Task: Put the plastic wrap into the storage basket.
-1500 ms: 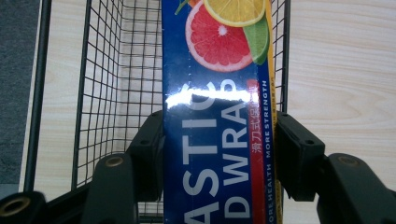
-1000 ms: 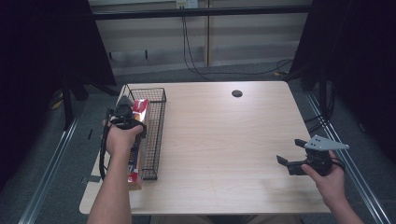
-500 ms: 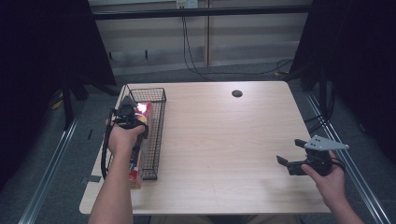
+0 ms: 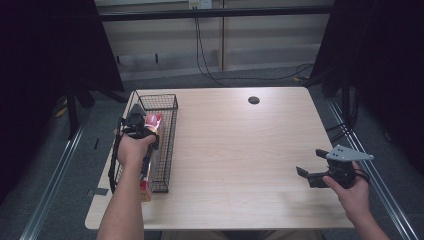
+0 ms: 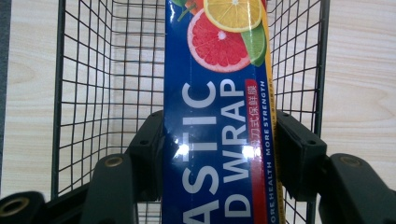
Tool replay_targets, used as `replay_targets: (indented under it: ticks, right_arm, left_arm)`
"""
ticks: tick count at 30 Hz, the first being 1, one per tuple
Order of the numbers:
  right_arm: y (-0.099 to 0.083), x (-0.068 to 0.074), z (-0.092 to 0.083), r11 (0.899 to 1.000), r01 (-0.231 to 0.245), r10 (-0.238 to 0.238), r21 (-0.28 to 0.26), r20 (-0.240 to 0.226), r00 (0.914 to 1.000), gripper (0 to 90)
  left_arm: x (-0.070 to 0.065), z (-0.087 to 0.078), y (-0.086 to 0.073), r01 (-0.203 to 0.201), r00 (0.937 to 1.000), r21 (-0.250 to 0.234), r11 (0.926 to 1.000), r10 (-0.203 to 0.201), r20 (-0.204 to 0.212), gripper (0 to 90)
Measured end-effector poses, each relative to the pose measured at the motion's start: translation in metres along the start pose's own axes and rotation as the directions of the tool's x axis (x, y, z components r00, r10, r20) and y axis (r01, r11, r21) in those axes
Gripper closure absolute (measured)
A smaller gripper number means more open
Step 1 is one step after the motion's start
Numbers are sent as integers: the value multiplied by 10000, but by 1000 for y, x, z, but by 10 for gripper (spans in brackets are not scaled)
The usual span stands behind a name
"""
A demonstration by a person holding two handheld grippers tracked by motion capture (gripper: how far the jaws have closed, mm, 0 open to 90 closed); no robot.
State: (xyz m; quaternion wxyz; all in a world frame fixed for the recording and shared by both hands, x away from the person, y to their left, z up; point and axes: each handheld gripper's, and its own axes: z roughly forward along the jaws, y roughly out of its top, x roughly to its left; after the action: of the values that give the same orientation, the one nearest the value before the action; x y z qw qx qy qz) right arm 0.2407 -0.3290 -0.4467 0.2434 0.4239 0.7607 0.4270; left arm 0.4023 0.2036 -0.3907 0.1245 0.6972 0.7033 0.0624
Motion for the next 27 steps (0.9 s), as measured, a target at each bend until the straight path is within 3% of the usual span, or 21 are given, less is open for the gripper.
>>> replay_targets:
  ticks: [8,27]
  right_arm:
    - [0,0,0,10000,-7,7,20,17,10000,47]
    - [0,1,0,10000,31,-31,3,-32,10000,47]
  left_arm:
    - [1,4,0,201,9998,-5,9998,-201,18,430]
    - [1,5,0,168,9998,10,9999,-168,-63,426]
